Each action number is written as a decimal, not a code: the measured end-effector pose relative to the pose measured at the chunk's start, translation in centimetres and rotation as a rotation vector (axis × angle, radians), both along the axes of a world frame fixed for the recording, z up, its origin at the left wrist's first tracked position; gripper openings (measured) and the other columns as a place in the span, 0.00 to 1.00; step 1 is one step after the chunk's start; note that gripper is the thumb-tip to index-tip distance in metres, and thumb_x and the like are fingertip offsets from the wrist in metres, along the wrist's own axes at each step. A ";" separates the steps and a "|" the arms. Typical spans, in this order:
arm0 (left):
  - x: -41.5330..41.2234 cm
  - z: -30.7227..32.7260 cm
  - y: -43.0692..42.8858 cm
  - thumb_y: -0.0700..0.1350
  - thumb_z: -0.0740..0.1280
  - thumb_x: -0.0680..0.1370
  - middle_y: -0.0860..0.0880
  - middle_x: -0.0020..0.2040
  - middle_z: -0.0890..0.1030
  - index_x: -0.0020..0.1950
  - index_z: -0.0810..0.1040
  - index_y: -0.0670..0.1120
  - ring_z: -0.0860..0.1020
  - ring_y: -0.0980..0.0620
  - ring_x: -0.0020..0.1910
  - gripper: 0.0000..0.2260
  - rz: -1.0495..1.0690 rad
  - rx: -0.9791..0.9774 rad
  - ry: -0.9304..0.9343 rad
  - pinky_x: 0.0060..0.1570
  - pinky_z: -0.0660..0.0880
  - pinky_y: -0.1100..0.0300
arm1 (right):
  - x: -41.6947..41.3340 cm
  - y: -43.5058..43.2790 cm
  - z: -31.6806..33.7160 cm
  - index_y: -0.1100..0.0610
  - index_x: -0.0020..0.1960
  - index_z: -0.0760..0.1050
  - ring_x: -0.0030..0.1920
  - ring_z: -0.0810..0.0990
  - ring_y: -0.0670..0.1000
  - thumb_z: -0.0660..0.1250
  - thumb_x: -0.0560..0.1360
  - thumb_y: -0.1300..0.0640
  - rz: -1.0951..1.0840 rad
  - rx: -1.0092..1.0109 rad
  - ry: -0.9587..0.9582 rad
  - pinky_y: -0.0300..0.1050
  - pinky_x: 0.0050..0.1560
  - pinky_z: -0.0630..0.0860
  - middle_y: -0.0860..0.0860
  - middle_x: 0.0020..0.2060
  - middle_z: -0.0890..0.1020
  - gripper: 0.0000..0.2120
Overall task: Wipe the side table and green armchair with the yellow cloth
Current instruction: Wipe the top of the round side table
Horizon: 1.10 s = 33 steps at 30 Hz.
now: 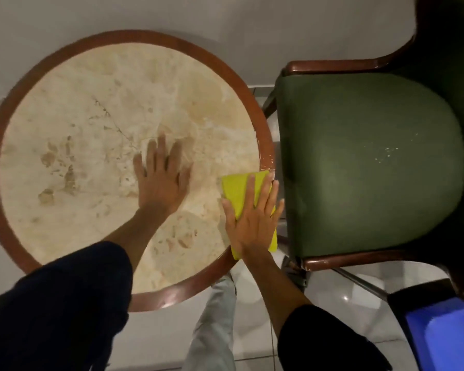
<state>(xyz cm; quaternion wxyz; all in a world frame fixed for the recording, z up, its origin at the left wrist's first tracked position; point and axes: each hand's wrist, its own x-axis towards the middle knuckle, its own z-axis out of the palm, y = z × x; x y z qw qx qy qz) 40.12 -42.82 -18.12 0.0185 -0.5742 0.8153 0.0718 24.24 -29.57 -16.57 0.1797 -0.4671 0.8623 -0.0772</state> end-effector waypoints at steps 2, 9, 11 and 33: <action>0.6 -1.8 0.0 0.59 0.48 0.83 0.43 0.81 0.52 0.80 0.50 0.52 0.51 0.43 0.79 0.27 0.010 -0.031 0.012 0.74 0.48 0.38 | -0.7 -1.7 -0.8 0.51 0.79 0.49 0.79 0.50 0.60 0.51 0.78 0.35 -0.071 -0.029 0.056 0.65 0.75 0.53 0.59 0.79 0.53 0.35; 0.7 -1.8 -0.2 0.59 0.47 0.82 0.45 0.81 0.51 0.80 0.50 0.53 0.50 0.45 0.80 0.26 0.037 -0.051 0.063 0.75 0.47 0.39 | -5.3 -10.4 -0.7 0.50 0.79 0.48 0.79 0.50 0.59 0.47 0.81 0.39 -0.057 -0.021 0.064 0.63 0.75 0.56 0.58 0.79 0.52 0.30; 1.1 -1.9 0.0 0.59 0.49 0.82 0.45 0.81 0.52 0.79 0.52 0.53 0.51 0.45 0.80 0.26 0.036 -0.057 0.054 0.75 0.48 0.39 | -6.5 -13.7 -0.8 0.49 0.79 0.47 0.79 0.50 0.59 0.45 0.81 0.38 -0.007 -0.026 0.030 0.63 0.74 0.57 0.57 0.79 0.52 0.30; -7.7 5.4 7.3 0.48 0.56 0.80 0.49 0.62 0.79 0.67 0.71 0.53 0.76 0.51 0.61 0.16 0.025 0.206 0.621 0.59 0.76 0.48 | -8.0 0.4 2.8 0.47 0.77 0.58 0.68 0.71 0.56 0.53 0.82 0.45 -0.848 -0.239 -0.707 0.43 0.61 0.65 0.52 0.72 0.71 0.24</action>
